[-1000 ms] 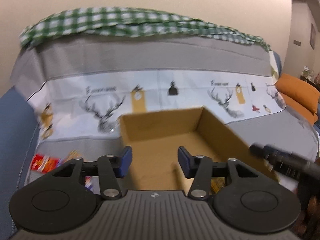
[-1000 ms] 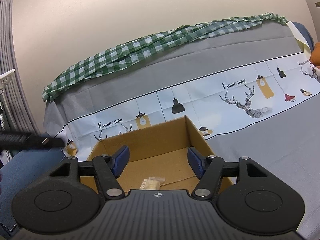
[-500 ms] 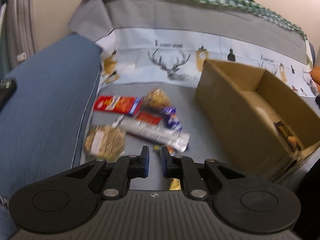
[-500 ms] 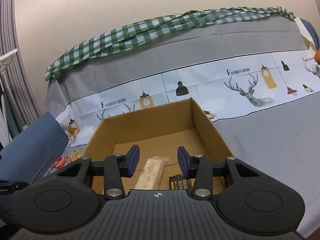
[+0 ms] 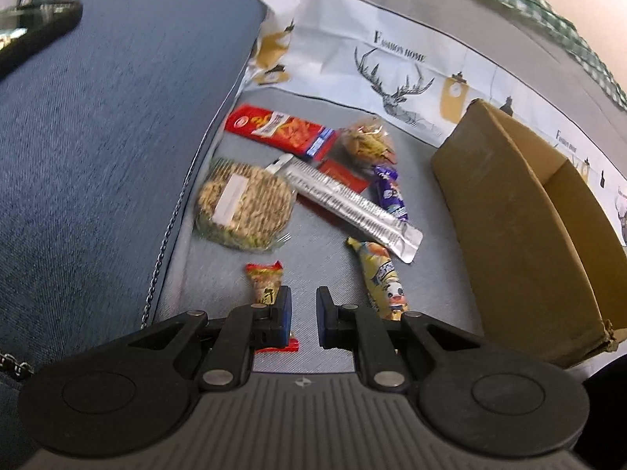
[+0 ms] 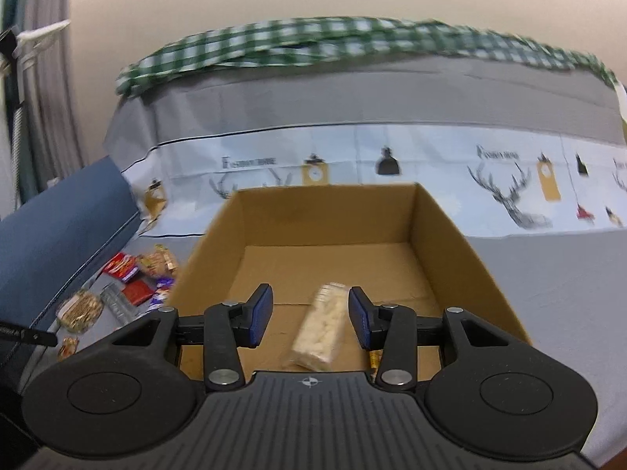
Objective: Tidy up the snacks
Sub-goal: 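Move both tools back to the snack pile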
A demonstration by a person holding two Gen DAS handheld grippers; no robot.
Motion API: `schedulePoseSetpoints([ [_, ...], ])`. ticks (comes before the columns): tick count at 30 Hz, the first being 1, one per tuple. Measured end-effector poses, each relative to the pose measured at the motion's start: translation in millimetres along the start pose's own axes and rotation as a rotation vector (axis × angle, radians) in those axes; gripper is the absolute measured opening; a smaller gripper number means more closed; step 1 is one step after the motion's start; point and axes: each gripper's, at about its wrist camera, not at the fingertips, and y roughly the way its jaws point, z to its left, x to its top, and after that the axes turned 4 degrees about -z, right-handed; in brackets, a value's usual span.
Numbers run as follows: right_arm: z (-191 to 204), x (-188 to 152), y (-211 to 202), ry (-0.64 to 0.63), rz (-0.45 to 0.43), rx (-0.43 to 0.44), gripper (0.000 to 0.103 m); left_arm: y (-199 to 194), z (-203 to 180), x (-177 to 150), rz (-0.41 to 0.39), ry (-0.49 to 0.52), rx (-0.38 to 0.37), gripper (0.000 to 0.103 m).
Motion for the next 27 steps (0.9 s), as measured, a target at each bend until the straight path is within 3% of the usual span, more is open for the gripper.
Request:
schedulePoseSetpoints([
  [3, 27.2, -1.1, -2.1, 0.027, 0.007, 0.064, 0.045, 1.1, 6.2, 0.6, 0.006, -0.033, 0.007, 0.014],
  [7, 79.7, -0.9, 3.7, 0.005, 0.036, 0.211, 0.045, 0.6, 6.0, 1.1, 0.002, -0.027, 0.034, 0.015],
  [12, 153.7, -0.7, 43.1, -0.028, 0.137, 0.325, 0.044, 0.6, 8.7, 1.9, 0.001, -0.036, 0.071, 0.015],
  [17, 198.4, -21.3, 112.1, -0.007, 0.322, 0.282, 0.052, -5.4, 12.6, 0.6, -0.012, -0.041, 0.063, 0.02],
  [22, 213.9, -53.0, 148.1, 0.004, 0.463, 0.244, 0.057, -5.9, 10.6, 0.1, -0.004, -0.029, 0.07, 0.021],
  [23, 214.2, -58.3, 152.0, 0.006, 0.486, 0.24, 0.054, -5.4, 10.7, 0.3, -0.003, -0.029, 0.068, 0.023],
  [26, 214.7, -63.4, 151.2, -0.045, 0.489, 0.219, 0.019, -3.5, 10.9, 0.4, 0.001, -0.034, 0.062, 0.027],
  [27, 213.3, -64.0, 148.6, -0.047, 0.491, 0.236, 0.017, -2.6, 11.2, 0.6, 0.005, -0.039, 0.06, 0.027],
])
